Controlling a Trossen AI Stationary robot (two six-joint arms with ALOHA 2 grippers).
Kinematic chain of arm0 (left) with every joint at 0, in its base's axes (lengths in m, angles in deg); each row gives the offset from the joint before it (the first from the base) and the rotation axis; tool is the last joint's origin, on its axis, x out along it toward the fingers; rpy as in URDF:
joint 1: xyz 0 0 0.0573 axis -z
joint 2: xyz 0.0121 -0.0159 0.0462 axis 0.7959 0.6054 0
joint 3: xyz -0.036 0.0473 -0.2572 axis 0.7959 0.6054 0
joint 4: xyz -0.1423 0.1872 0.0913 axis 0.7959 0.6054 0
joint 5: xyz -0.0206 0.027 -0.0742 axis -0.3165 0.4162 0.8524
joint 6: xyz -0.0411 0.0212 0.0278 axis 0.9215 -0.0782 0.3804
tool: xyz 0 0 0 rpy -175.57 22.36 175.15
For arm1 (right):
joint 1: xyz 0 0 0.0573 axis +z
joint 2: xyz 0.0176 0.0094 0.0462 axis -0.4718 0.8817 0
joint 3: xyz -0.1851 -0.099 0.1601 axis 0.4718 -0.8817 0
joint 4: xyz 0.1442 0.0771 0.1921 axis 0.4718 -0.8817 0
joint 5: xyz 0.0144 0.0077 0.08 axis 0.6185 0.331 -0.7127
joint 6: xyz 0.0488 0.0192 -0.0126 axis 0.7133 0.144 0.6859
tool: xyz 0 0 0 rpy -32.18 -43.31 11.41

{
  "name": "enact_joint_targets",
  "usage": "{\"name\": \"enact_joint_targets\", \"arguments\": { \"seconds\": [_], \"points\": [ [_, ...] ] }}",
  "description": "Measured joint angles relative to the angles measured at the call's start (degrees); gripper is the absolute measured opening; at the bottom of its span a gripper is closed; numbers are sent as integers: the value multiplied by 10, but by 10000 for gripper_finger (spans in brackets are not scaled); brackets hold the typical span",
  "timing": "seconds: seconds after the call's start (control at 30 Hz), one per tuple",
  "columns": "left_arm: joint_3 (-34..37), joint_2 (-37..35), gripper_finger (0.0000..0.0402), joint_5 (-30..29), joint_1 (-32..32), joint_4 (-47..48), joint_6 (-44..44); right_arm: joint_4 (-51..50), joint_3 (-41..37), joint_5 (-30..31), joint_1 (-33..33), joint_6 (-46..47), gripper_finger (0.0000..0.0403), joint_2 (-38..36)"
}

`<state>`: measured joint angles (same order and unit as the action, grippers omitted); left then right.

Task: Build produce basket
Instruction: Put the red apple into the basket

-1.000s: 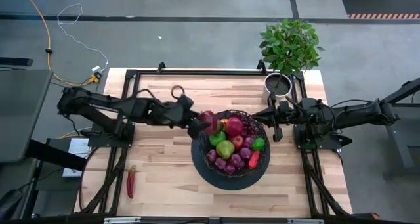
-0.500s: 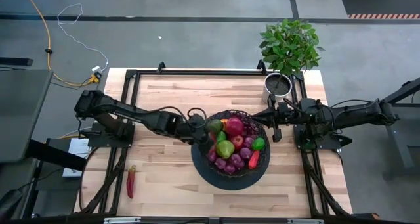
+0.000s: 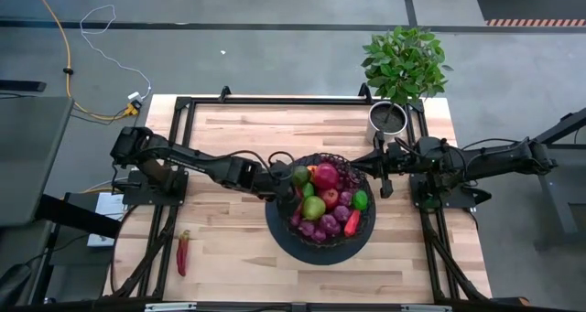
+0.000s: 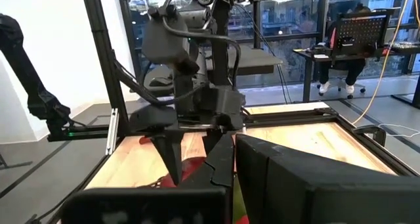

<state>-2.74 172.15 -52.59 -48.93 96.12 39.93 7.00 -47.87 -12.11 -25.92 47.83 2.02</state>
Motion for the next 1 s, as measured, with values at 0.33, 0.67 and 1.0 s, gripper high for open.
{"name": "enact_joint_targets", "arguments": {
  "seconds": [0.33,0.67,1.0],
  "points": [
    [0,0,349,13,0,-3,3,-1,0,0,0,2,0,0],
    [0,0,350,18,-8,-4,-41,-1,0,0,0,7,0,0],
    [0,0,396,32,-8,-4,-66,-1,0,0,0,7,0,0]
  ]
}}
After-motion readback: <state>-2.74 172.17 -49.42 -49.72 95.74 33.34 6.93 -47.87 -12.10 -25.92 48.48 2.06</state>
